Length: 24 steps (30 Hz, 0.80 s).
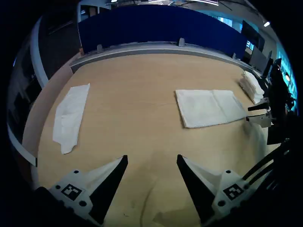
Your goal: Fold towel
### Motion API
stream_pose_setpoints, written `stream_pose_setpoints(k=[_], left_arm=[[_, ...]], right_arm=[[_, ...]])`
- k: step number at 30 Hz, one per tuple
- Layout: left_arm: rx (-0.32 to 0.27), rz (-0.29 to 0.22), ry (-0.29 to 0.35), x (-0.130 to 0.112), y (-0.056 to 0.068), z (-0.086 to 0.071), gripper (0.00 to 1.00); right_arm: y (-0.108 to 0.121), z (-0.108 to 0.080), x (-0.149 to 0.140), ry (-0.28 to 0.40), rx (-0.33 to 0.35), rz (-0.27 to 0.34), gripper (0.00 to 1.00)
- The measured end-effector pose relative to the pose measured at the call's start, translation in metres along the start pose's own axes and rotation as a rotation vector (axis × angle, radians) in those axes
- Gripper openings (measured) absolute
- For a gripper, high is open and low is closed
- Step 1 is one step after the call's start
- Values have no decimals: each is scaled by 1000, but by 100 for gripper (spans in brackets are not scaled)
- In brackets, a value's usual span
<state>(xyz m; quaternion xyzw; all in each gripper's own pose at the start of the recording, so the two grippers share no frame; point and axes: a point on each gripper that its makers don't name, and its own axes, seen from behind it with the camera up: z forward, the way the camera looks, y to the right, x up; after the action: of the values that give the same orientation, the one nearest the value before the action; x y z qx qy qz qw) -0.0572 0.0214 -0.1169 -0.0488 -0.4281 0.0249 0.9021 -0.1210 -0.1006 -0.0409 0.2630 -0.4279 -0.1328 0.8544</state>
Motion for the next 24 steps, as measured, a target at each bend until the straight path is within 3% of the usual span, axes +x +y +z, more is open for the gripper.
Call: stream_pose_setpoints(k=[8,19,22,24], left_arm=[[-5,-3,-5,-6,0,-3,96],[-8,3,-12,-12,1,-1,96],[-8,3,-14,-13,0,0,96],[-8,4,-15,-13,1,1,96]], right_arm=[[0,7,-8,-14,27,11,43],[-1,8,-10,-20,37,5,22],[0,8,-8,-15,30,6,10],[0,8,-8,-15,29,7,9]])
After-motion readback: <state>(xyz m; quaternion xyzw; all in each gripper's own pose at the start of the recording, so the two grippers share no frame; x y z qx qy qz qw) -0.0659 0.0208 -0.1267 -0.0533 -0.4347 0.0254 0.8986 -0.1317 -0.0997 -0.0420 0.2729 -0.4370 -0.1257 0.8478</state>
